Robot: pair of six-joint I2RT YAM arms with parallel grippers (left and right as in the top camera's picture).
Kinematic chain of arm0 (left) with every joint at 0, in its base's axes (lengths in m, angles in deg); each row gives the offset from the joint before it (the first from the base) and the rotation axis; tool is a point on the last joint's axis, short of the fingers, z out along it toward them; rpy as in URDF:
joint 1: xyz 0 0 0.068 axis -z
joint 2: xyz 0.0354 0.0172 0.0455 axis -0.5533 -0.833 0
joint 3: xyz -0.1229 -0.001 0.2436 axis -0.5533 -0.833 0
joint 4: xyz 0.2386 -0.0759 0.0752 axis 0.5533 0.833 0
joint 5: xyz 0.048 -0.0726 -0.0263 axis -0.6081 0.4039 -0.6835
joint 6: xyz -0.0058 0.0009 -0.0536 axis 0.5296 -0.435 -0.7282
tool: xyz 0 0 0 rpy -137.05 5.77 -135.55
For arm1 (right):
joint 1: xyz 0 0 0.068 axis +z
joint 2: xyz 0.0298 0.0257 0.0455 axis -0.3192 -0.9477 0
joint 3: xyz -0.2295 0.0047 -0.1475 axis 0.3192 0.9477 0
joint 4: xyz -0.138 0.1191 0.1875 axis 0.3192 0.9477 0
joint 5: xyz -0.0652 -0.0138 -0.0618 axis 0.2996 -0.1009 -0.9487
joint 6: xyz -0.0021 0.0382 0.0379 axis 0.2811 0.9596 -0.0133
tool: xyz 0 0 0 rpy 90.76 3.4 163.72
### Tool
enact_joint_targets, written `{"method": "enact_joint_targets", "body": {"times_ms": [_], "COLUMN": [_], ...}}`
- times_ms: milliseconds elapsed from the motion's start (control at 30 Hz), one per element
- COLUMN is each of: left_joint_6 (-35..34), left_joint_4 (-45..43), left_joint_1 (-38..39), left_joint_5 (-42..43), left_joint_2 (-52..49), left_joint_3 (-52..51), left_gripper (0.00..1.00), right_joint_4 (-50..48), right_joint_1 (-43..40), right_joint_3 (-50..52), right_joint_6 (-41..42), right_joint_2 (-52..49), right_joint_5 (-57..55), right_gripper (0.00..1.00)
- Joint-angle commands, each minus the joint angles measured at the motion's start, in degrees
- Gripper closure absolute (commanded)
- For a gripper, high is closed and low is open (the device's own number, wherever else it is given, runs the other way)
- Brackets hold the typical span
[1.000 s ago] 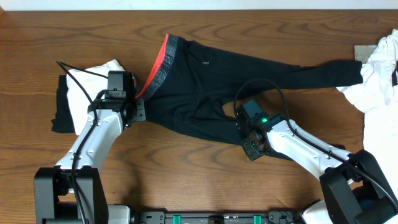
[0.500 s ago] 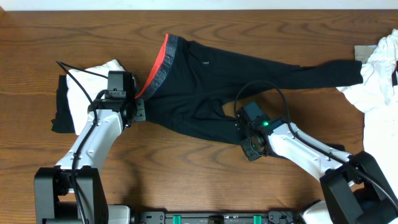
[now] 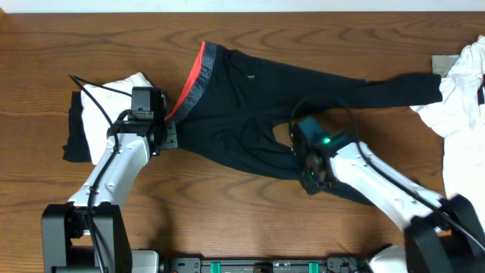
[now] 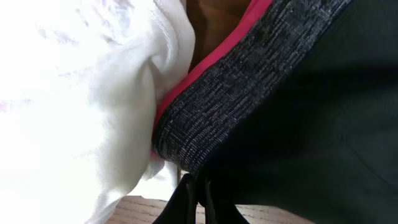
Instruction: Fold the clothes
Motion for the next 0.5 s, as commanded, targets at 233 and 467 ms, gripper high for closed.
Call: {"method": "enact_joint_targets", "body": {"times_ms": [233, 467], "left_joint_6": [-0.1, -0.1], "left_joint_4": [0.1, 0.1], "left_joint_1": [-0.2, -0.3], "left_joint_5": [-0.4, -0.4], "left_joint_2": [0.9, 1.4], "left_joint_3": [1.5, 1.6], "left_gripper": [0.94, 0.94], "right_joint_4": [-0.5, 1.5], "right_joint_1": [-9.9, -13.8], "right_joint_3": [-4.7, -4.7], "right_joint_6": [-6.9, -6.1], "right_joint_2": [3.7, 3.4], "right_joint_5": [4.7, 5.9], "right_gripper": [0.90, 0.62]}}
